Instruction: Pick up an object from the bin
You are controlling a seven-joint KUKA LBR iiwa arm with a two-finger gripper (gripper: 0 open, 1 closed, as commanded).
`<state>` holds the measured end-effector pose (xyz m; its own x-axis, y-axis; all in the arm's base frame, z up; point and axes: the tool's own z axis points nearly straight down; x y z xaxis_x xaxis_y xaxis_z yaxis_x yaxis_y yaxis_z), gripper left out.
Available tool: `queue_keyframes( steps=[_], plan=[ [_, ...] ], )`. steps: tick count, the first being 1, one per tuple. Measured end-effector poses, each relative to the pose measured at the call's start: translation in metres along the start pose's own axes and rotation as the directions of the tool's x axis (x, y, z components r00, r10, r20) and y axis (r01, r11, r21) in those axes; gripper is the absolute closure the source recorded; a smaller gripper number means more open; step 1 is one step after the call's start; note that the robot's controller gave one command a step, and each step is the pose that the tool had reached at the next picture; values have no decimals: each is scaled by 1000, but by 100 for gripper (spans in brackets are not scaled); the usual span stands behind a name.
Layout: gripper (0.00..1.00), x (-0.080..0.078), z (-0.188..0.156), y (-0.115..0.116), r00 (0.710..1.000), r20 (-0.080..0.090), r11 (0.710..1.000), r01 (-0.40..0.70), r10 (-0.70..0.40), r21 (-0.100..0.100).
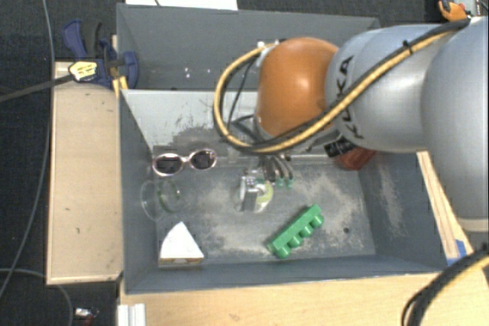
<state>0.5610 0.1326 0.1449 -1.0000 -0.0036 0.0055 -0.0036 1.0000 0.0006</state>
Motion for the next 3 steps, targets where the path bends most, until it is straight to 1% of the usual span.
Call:
queue_keyframes(
  steps=[1,2,3],
  plan=[
    [0,-2,-4,-1,1000,7,1000,-6,6,-1],
    [0,-18,75,-61,1000,6,1000,3,-3,0],
    [0,-24,11,-60,1000,18,1000,-21,22,-6]
  ],
)
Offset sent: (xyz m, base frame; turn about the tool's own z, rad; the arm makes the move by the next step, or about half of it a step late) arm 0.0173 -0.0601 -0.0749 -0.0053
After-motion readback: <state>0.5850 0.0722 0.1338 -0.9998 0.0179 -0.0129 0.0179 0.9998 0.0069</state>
